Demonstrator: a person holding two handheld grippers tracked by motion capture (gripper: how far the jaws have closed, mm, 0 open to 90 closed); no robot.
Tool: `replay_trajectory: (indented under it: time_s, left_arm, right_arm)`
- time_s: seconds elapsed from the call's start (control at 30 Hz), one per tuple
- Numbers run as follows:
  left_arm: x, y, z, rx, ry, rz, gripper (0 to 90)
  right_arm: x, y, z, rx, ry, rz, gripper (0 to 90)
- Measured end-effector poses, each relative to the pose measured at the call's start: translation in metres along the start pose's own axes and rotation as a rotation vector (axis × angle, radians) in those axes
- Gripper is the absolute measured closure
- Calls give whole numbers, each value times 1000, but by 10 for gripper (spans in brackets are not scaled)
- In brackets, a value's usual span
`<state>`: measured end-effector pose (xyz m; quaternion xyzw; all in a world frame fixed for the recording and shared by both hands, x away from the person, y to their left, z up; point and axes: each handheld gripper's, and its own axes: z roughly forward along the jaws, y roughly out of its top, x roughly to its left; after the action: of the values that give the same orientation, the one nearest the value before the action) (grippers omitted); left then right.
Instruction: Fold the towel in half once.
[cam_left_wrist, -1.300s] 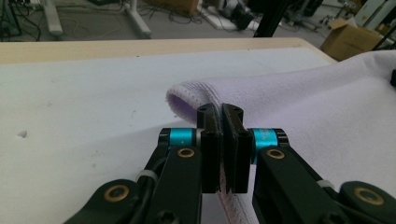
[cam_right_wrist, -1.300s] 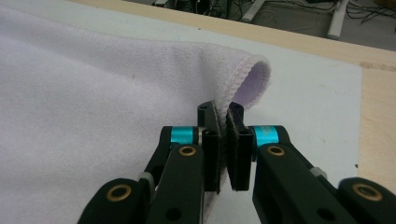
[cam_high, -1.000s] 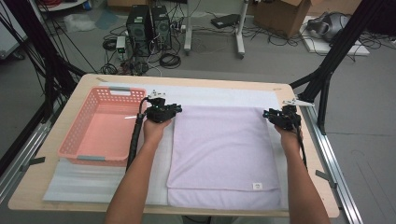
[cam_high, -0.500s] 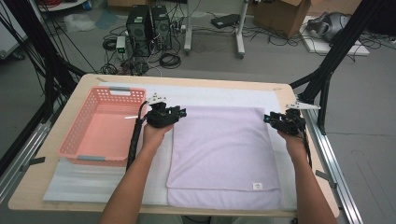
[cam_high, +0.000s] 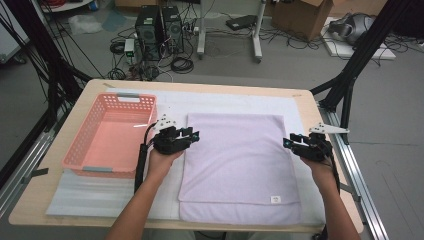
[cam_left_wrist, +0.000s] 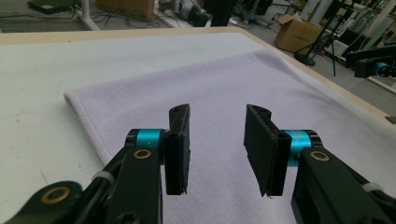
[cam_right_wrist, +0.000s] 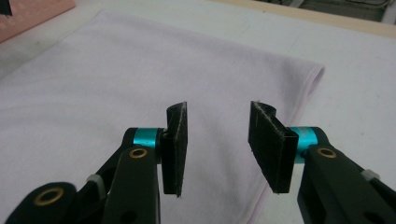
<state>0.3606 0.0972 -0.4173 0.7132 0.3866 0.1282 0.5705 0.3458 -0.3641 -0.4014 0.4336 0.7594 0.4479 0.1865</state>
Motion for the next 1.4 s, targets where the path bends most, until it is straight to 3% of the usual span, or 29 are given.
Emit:
replay_trajectory:
  time_s: [0.13, 0.2, 0.3, 0.5, 0.8, 1.03, 1.13, 1.4]
  left_arm:
    - [-7, -7, -7, -5, -13, 11, 598]
    - [-11, -9, -10, 20, -19, 18, 567]
    - [-17, -14, -17, -1, -17, 20, 524]
    - [-24, -27, -31, 7, -14, 25, 485]
    - [-35, -50, -59, 26, -4, 25, 529]
    - [-41, -60, -80, 38, -13, 36, 550]
    - [-42, -67, -88, 49, -15, 14, 566]
    - [-46, -72, -100, 59, -14, -3, 597]
  right_arm:
    - [6, -12, -7, -4, 11, 3, 570]
    - [10, -18, -11, -6, 15, 2, 570]
    - [16, -28, -17, -9, 26, 2, 567]
    - [29, -52, -31, -17, 37, 19, 551]
    - [48, -81, -57, -13, 23, 19, 546]
    - [61, -91, -70, -7, 17, 23, 540]
    - [65, -97, -76, -3, 13, 27, 540]
    - [67, -106, -88, -2, -9, 38, 566]
